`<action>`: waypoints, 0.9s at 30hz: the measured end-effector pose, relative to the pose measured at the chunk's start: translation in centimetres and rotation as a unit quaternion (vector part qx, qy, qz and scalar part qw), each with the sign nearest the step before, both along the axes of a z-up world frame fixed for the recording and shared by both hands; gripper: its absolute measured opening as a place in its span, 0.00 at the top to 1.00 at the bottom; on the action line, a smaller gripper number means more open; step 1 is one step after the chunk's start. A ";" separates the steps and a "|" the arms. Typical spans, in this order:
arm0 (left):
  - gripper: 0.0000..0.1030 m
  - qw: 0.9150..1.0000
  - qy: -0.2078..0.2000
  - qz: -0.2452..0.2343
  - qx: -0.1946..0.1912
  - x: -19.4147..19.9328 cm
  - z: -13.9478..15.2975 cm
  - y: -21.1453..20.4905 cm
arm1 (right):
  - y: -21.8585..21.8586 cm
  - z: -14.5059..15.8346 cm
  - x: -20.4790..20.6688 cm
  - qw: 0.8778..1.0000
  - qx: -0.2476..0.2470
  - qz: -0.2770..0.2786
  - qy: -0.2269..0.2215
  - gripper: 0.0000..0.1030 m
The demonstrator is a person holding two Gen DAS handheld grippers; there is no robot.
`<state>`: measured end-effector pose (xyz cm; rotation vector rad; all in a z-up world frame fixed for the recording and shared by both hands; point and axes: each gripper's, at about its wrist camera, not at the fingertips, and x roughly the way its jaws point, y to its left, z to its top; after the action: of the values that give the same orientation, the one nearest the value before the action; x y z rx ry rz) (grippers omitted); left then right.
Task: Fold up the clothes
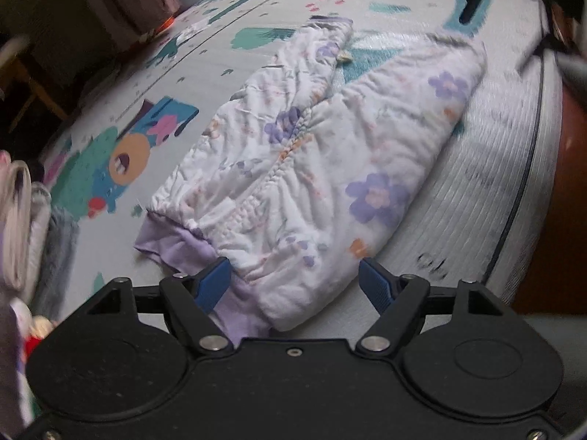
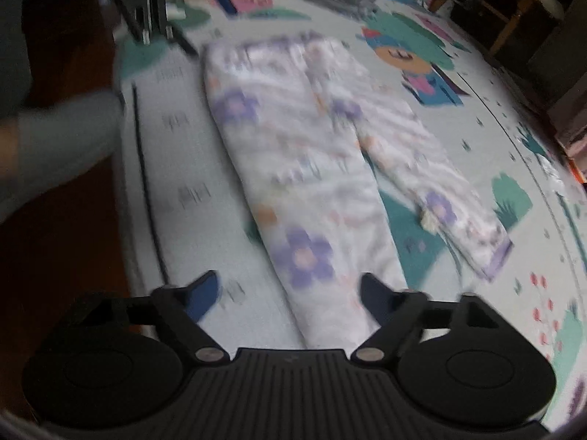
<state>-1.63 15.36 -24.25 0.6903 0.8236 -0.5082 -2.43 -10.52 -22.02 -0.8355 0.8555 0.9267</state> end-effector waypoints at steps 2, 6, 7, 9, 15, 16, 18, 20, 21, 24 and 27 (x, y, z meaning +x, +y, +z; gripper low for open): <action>0.27 0.999 -0.007 -0.026 0.030 -0.1 -0.8 0.2 | -1.4 -1.2 0.1 1.000 -0.018 0.002 -0.009 0.36; 0.33 0.992 -0.012 -0.096 0.087 -0.7 -2.3 0.4 | -3.2 -3.0 0.2 0.999 -0.039 0.008 -0.017 0.38; 0.34 0.988 -0.012 -0.115 0.102 -0.9 -2.7 0.5 | -3.5 -3.2 0.2 0.999 -0.040 0.010 -0.013 0.39; 0.40 0.980 -0.015 -0.149 0.132 -1.2 -3.7 0.5 | -3.9 -3.6 0.2 0.999 -0.038 0.013 -0.003 0.40; 0.59 0.949 -0.051 -0.230 0.209 -2.2 -6.2 0.1 | -4.7 -4.1 0.6 0.999 -0.033 0.023 -0.001 0.47; 0.59 0.946 -0.055 -0.237 0.213 -2.3 -6.4 0.1 | -4.8 -4.2 0.7 0.999 -0.035 0.020 -0.001 0.49; 0.59 0.944 -0.060 -0.240 0.217 -2.4 -6.4 0.2 | -5.1 -4.4 1.2 0.999 -0.038 0.017 -0.002 0.52; 0.60 0.945 -0.062 -0.238 0.218 -2.4 -6.3 0.3 | -5.4 -4.8 1.5 0.999 -0.045 0.023 0.002 0.52; 0.64 0.945 -0.059 -0.238 0.217 -2.3 -6.3 0.3 | -5.5 -5.0 1.7 0.998 -0.050 0.029 0.005 0.52; 0.64 0.944 -0.049 -0.246 0.217 -2.0 -6.2 0.2 | -6.0 -5.5 2.6 0.997 -0.049 0.049 0.028 0.52; 0.61 0.935 -0.037 -0.271 0.224 -1.5 -6.2 -0.1 | -6.5 -5.4 4.2 0.996 -0.032 0.047 0.064 0.48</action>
<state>-3.14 15.29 -30.43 1.3702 0.6750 -0.7939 1.77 -17.01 -27.39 -0.8841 0.9683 1.0484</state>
